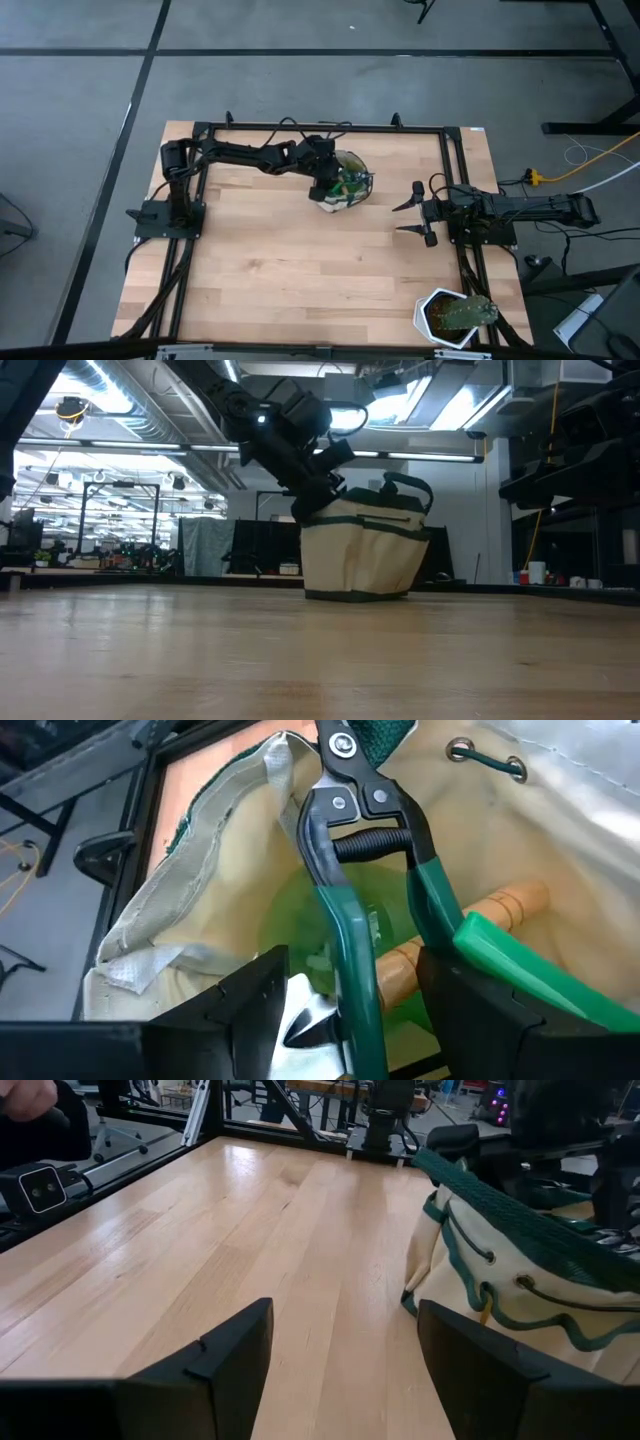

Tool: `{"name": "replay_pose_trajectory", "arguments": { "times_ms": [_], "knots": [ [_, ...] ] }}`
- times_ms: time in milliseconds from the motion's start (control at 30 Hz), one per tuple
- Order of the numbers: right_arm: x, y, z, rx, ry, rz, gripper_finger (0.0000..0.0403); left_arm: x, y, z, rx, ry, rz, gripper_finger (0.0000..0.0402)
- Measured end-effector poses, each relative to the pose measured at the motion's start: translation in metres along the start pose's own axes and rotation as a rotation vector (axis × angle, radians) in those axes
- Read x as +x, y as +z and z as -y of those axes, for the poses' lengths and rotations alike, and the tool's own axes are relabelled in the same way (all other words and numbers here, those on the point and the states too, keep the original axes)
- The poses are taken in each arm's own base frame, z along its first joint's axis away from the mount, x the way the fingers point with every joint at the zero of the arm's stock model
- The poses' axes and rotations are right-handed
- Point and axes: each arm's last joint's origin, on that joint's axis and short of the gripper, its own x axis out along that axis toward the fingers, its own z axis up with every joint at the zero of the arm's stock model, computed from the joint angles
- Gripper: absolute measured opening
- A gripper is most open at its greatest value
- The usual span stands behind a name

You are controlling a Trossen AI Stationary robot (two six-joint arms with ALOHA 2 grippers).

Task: Pick & Place Garden tools in Gardening bag
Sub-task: Put the shear scissors into the gardening bag

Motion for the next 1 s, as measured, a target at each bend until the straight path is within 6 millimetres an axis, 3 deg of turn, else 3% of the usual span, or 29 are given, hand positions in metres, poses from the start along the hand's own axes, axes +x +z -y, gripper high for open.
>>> {"name": "replay_pose_trajectory", "arguments": {
  "times_ms": [167, 433, 733, 1000],
  "knots": [
    [0.000, 0.000, 0.000, 0.000, 0.000, 0.000, 0.0250, -0.001, -0.001, 0.002, -0.010, -0.041, 0.002, 0.0172],
    [0.000, 0.000, 0.000, 0.000, 0.000, 0.000, 0.0250, -0.002, -0.006, 0.002, -0.026, -0.064, -0.039, 0.0026],
    [0.000, 0.000, 0.000, 0.000, 0.000, 0.000, 0.0250, -0.008, -0.012, -0.011, -0.125, -0.098, -0.009, 0.0026],
    [0.000, 0.000, 0.000, 0.000, 0.000, -0.001, 0.0250, -0.013, -0.005, -0.013, -0.151, -0.123, 0.050, 0.0026]
  ]
}}
